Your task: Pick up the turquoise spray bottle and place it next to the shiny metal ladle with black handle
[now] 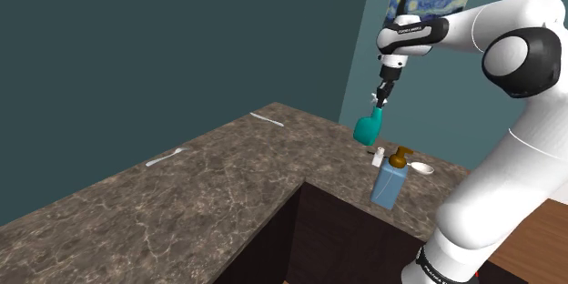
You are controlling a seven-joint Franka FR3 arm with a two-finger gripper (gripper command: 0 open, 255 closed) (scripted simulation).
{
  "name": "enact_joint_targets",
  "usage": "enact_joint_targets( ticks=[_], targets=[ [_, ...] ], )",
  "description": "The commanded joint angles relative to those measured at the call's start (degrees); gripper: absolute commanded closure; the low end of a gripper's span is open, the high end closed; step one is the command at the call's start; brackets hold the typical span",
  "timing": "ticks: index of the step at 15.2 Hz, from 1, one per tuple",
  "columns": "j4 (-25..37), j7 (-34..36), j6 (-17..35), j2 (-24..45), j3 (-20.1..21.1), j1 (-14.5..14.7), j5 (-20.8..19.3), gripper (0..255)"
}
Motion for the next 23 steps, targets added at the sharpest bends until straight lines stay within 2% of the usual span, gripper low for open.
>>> enact_joint_targets(
  ticks=[1, 12, 19, 23],
  targets=[
    [-0.5, -2.8, 0.3, -0.3, -1.5, -1.3, -0.3, 255],
    [5.0, -19.4, -0.4, 4.8, -10.3, -8.4, 1.7, 255],
    [13.0, -31.2, -2.1, 12.7, -15.2, -14.5, 6.5, 255],
    [19.5, -38.0, -4.0, 18.9, -17.1, -19.5, 10.6, 255]
  ],
)
